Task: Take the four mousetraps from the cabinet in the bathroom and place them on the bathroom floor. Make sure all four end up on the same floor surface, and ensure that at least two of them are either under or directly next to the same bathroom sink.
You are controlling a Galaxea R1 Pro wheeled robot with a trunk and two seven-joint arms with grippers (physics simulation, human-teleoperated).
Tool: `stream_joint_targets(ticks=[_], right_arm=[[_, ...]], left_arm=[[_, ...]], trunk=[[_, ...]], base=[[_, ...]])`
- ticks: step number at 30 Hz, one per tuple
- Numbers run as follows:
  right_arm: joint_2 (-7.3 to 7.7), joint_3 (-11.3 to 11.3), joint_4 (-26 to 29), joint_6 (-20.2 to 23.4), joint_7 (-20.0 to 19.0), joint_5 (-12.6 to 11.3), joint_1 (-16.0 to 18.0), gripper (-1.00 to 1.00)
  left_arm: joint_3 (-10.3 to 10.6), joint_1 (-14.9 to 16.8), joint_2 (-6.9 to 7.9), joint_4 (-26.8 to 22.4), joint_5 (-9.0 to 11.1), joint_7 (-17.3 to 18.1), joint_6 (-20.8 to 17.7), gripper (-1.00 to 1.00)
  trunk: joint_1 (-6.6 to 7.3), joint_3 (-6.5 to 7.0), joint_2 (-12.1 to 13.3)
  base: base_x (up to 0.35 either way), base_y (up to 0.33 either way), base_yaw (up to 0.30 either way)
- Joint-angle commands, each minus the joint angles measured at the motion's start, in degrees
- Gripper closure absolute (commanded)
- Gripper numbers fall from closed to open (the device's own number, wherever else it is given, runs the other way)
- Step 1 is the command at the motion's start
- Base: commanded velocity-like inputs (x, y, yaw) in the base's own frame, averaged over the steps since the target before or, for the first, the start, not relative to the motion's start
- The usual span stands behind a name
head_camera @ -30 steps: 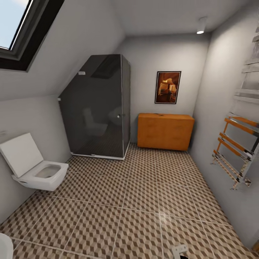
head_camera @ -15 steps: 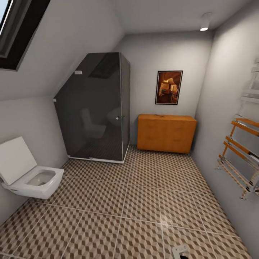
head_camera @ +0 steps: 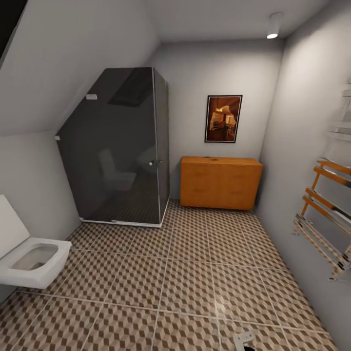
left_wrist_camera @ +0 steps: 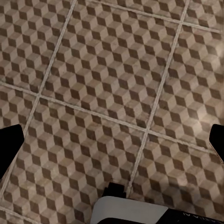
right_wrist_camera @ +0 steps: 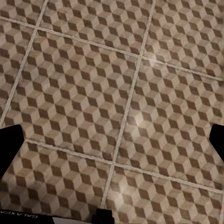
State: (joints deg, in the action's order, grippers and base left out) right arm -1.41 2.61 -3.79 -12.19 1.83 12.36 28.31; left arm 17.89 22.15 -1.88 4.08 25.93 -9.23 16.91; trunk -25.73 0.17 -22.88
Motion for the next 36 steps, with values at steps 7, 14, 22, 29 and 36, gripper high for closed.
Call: stream_joint_targets(ticks=[7, 14, 22, 29, 36], right_arm=[[0.01, 0.3, -0.3, -0.4, 0.2, 0.5, 0.1, -1.0], [0.01, 0.3, -0.3, -0.4, 0.2, 0.5, 0.1, -1.0], [0.01, 0.3, -0.3, -0.4, 0.2, 0.5, 0.1, -1.0], [0.01, 0.3, -0.3, -0.4, 0.2, 0.5, 0.1, -1.0], [0.01, 0.3, -0.3, -0.4, 0.2, 0.5, 0.1, -1.0]], left_arm=[[0.5, 0.1, -0.05, 0.2, 0.3, -0.1, 0.3, -1.0], [0.5, 0.0, -0.05, 0.2, 0.3, -0.1, 0.3, -1.0], [0.5, 0.0, -0.05, 0.2, 0.3, -0.1, 0.3, -1.0], [0.5, 0.0, -0.05, 0.2, 0.3, -0.1, 0.3, -1.0], [0.5, 0.0, -0.05, 0.2, 0.3, -0.1, 0.3, -1.0]], trunk=[[-0.06, -0.02, 0.0], [-0.06, -0.02, 0.0], [-0.06, -0.02, 0.0], [-0.06, -0.02, 0.0], [-0.06, -0.02, 0.0]], base=[[0.327, 0.0, -0.006], [0.327, 0.0, 0.0], [0.328, 0.0, -0.214], [0.327, 0.0, -0.198], [0.328, 0.0, -0.024]])
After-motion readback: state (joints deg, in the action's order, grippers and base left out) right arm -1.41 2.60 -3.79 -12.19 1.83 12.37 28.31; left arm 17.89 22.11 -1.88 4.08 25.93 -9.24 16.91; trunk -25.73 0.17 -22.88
